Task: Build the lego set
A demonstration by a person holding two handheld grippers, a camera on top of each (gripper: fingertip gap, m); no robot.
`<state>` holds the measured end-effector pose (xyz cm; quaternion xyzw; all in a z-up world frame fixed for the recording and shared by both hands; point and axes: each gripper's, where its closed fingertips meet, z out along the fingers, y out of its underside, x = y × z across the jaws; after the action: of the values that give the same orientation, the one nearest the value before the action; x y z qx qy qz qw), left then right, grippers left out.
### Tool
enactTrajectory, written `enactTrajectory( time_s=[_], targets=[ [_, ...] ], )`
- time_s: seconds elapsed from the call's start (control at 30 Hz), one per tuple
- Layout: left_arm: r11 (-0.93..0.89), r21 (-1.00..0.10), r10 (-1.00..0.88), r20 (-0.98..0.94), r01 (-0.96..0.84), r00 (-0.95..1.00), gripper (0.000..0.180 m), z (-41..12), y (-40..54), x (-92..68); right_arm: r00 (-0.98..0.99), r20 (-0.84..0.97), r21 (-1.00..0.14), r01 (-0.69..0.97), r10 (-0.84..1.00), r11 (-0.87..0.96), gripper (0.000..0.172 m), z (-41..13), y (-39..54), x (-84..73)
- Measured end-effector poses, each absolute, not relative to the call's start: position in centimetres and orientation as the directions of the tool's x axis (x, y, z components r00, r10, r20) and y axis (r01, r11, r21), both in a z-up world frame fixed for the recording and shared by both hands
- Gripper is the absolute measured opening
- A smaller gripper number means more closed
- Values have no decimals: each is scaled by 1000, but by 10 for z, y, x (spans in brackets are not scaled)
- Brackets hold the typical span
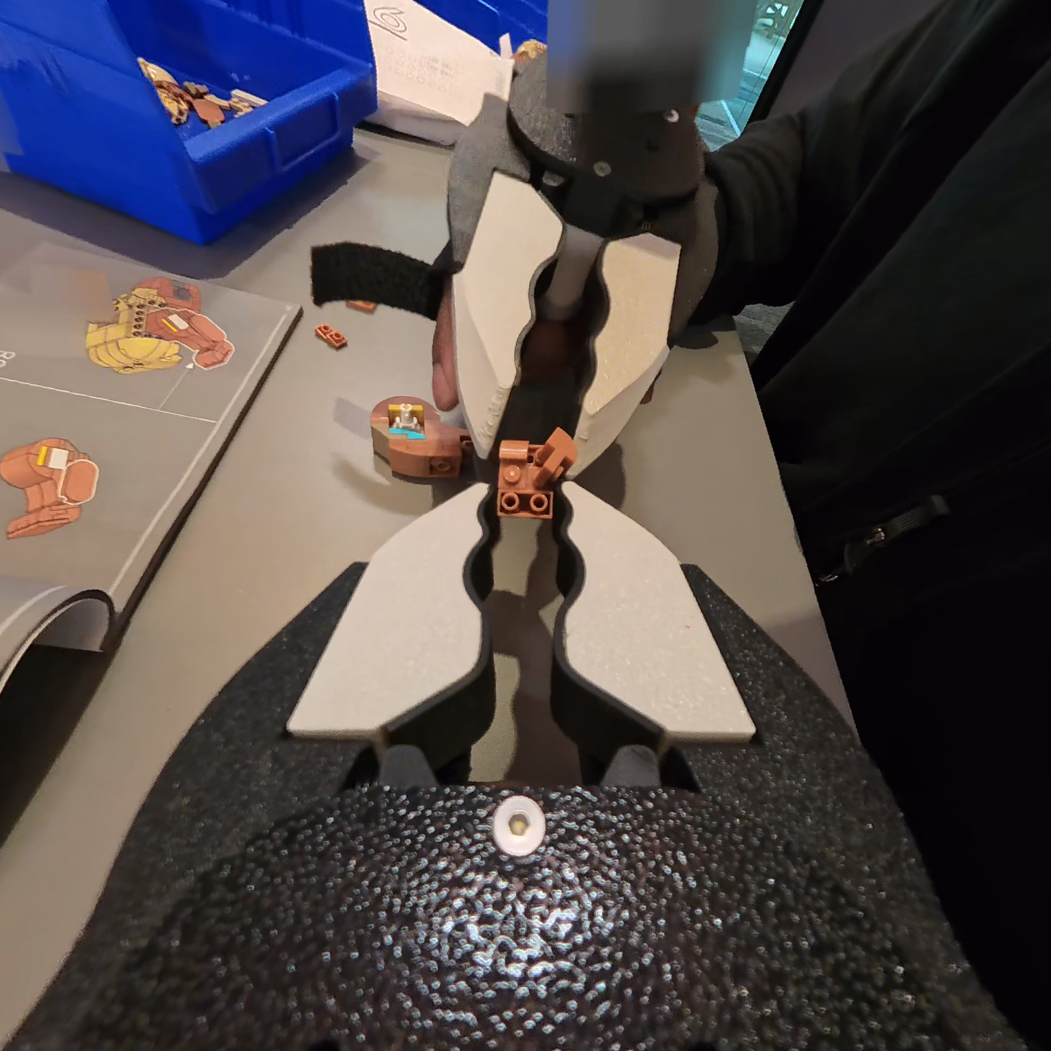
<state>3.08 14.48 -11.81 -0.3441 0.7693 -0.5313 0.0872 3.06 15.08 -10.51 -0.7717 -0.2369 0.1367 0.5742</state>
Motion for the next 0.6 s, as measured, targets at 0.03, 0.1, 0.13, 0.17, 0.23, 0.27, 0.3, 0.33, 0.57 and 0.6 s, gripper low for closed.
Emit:
enactTrajectory(
  time_s=[0.03, 0.1, 0.13, 0.17, 0.23, 0.27, 0.3, 0.33, 0.57, 0.6],
  targets=[
    [191, -877, -624, 239, -441, -744, 17, -118, 145, 31, 851, 87, -948, 231, 518, -220, 21, -105, 151, 32],
    [176, -875, -630, 251, -451, -735, 17, -118, 147, 32, 846, 141, -940, 277, 514, -198, 23, -105, 150, 34],
    [175, -873, -636, 253, -456, -729, 17, -118, 148, 33, 843, 175, -935, 303, 508, -182, 24, -104, 150, 35],
    [175, -869, -644, 254, -462, -722, 17, -119, 150, 33, 840, 214, -930, 332, 498, -160, 24, -102, 150, 36],
    [180, -859, -659, 256, -479, -707, 17, -123, 153, 34, 821, 302, -910, 399, 484, -110, 22, -99, 149, 37],
    [182, -853, -666, 258, -489, -700, 17, -125, 154, 35, 808, 346, -898, 433, 477, -82, 21, -97, 148, 37],
    [184, -847, -674, 261, -499, -691, 17, -127, 154, 36, 791, 386, -884, 464, 474, -55, 19, -96, 147, 35],
    [188, -840, -681, 262, -509, -684, 17, -129, 155, 36, 773, 420, -870, 491, 475, -30, 18, -95, 145, 32],
    [251, -812, -696, 227, -527, -681, 17, -139, 151, 36, 695, 541, -782, 623, 474, -22, 12, -110, 148, 26],
    [261, -810, -697, 220, -526, -683, 17, -139, 150, 36, 689, 548, -773, 634, 474, -29, 12, -113, 148, 27]
  ],
)
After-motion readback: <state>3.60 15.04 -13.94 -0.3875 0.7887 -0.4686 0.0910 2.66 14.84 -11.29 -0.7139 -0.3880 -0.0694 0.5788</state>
